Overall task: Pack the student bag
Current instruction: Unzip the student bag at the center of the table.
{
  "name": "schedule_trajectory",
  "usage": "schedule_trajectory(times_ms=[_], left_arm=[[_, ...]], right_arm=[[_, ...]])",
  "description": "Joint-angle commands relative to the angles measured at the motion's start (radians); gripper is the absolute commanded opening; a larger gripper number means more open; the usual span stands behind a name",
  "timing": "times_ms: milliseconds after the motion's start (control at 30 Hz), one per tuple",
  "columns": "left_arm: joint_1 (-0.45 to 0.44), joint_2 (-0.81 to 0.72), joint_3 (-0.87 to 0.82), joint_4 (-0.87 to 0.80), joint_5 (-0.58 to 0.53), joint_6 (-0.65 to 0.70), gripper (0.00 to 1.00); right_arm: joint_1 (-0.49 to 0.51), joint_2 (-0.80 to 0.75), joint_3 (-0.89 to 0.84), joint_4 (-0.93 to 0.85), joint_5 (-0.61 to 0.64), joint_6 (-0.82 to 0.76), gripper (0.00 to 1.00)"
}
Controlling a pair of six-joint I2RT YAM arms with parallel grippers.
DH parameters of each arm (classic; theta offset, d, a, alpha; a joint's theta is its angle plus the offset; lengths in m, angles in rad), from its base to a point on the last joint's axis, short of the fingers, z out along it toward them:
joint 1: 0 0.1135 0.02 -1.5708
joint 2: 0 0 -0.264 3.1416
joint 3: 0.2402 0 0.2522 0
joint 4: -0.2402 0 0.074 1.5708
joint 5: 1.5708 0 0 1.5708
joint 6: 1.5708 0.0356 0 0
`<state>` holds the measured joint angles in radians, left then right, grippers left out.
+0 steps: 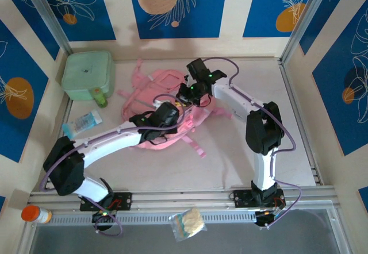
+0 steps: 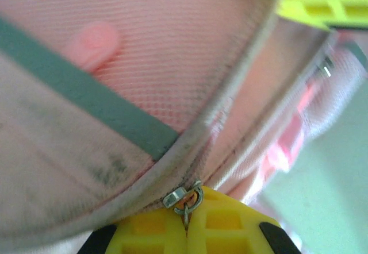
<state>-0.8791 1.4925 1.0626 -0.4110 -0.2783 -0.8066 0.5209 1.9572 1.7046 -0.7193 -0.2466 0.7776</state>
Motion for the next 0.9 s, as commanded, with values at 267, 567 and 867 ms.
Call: schedule_trajectory(times_ms=[267, 567, 867], left_arm=[[0.089, -0.072, -0.128, -0.032, 0.096, 0.079, 0.0], [0.1, -0.072, -0.124, 0.079, 0.163, 0.1, 0.0], [0.099, -0.064, -0.122, 0.096, 0.178, 0.107, 0.0]], right_arm=[[-0.119, 0.001, 0.042, 0.0, -0.051, -0.161, 0.0], [-0.098, -0.19, -0.249, 0.138, -0.151, 0.039, 0.5], [0.0, -0.272, -0.511, 0.421, -0.112, 0.367, 0.53]])
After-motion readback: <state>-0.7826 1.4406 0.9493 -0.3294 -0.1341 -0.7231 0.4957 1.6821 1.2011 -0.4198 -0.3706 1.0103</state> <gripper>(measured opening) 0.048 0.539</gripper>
